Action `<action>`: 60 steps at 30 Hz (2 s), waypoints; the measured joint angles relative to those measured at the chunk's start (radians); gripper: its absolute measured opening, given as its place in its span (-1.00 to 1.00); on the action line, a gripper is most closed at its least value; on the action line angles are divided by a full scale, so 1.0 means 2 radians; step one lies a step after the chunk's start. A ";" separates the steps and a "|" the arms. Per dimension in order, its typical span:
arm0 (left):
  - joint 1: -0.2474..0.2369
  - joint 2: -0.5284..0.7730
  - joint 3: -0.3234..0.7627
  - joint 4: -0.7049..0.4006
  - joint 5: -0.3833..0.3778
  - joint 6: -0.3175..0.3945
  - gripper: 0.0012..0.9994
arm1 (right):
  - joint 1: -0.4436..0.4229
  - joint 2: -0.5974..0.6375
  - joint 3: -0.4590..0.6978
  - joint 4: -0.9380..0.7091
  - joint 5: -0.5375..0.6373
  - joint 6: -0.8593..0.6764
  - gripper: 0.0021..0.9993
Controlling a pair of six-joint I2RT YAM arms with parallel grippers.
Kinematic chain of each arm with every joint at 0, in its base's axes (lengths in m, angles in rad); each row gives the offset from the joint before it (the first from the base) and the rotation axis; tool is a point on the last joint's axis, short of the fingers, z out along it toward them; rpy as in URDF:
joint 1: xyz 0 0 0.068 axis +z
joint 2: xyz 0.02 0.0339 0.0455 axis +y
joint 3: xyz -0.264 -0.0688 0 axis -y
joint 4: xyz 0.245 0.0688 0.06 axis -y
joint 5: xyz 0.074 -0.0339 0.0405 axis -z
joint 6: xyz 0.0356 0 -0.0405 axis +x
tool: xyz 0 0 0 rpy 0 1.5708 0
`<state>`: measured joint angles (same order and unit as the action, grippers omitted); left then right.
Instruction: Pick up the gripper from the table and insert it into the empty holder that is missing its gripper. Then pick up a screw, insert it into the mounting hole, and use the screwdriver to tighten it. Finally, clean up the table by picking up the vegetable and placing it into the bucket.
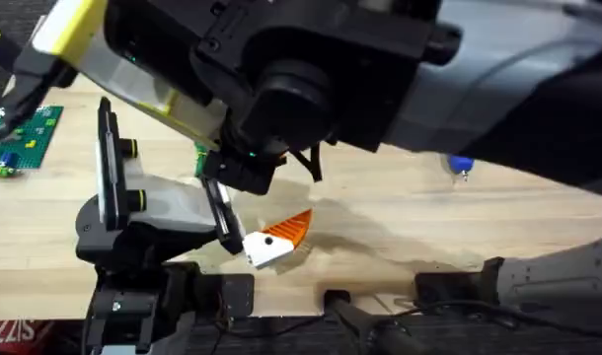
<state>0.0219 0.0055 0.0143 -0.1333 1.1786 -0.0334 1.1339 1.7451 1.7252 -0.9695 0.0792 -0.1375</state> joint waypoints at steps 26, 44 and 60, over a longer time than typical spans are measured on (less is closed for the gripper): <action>0.000 0.000 0.000 0.000 0.000 -0.006 0.97 | 0.000 0.008 0.003 0.002 0.007 0.001 -0.51; 0.000 0.000 0.000 0.000 0.000 -0.002 0.97 | -0.020 -0.021 0.005 0.000 0.020 0.009 0.98; 0.000 0.000 0.000 0.000 0.001 0.002 -0.96 | -0.221 -0.098 0.005 -0.136 0.014 0.097 0.99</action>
<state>0.0219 0.0053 0.0143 -0.1341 1.1805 -0.0299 0.6914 1.5496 1.7346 -1.2408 0.1078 0.0574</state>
